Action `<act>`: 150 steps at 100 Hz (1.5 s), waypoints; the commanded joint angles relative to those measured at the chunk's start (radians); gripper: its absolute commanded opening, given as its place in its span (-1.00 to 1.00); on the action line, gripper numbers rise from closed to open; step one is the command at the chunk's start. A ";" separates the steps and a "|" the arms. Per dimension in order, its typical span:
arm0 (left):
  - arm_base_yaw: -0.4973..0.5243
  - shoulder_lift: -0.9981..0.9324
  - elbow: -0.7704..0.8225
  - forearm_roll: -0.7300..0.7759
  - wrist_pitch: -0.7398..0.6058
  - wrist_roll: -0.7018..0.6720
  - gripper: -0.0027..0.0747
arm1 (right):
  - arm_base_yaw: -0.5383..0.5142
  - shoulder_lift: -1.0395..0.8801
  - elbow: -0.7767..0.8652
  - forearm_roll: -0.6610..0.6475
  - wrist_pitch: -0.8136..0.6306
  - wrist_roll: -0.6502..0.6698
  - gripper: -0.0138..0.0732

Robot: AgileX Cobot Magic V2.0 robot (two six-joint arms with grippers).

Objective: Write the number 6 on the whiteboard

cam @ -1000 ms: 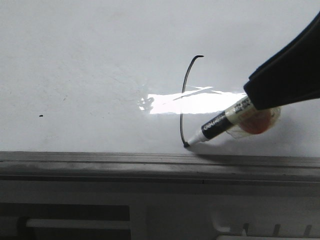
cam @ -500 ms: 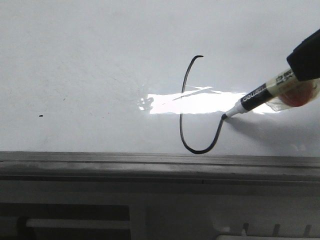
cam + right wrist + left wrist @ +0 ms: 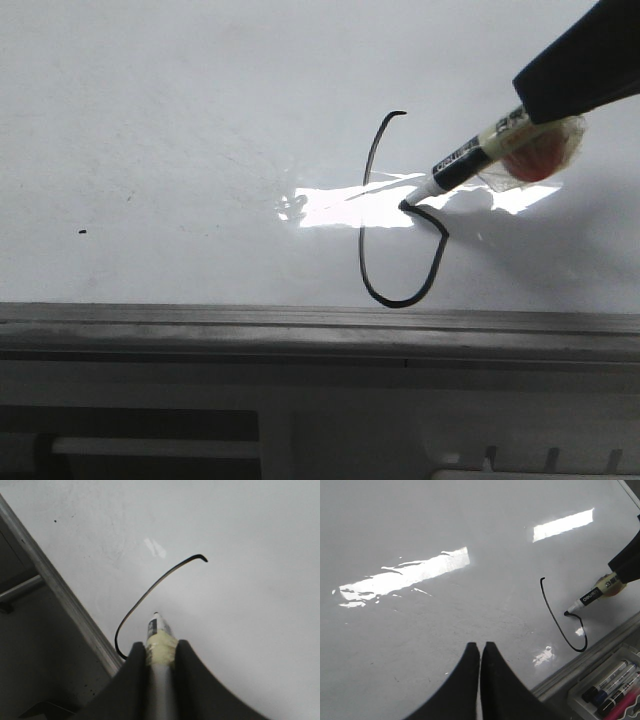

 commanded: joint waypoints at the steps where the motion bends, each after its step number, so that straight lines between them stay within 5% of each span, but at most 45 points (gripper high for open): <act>1: 0.002 0.012 -0.028 -0.035 -0.056 -0.007 -0.98 | -0.001 0.026 -0.025 -0.025 -0.069 -0.004 -0.81; 72: 0.002 0.012 -0.028 -0.035 -0.056 -0.007 -0.98 | 0.091 0.064 -0.025 -0.023 -0.074 -0.004 -0.81; 114: 0.002 0.012 -0.028 -0.049 -0.051 -0.007 -0.98 | 0.145 -0.122 -0.145 -0.041 -0.038 -0.007 -0.81; 131: 0.002 0.071 -0.065 -0.070 0.144 0.003 -0.97 | 0.145 -0.146 -0.151 -0.064 -0.030 -0.007 -0.81; 141: 0.002 0.170 -0.122 -0.070 0.273 0.038 -0.76 | 0.145 -0.146 -0.151 -0.067 -0.028 -0.007 -0.81; 150: -0.005 0.271 -0.185 -0.072 0.314 0.062 -0.28 | 0.145 -0.130 -0.151 -0.069 -0.025 -0.007 -0.81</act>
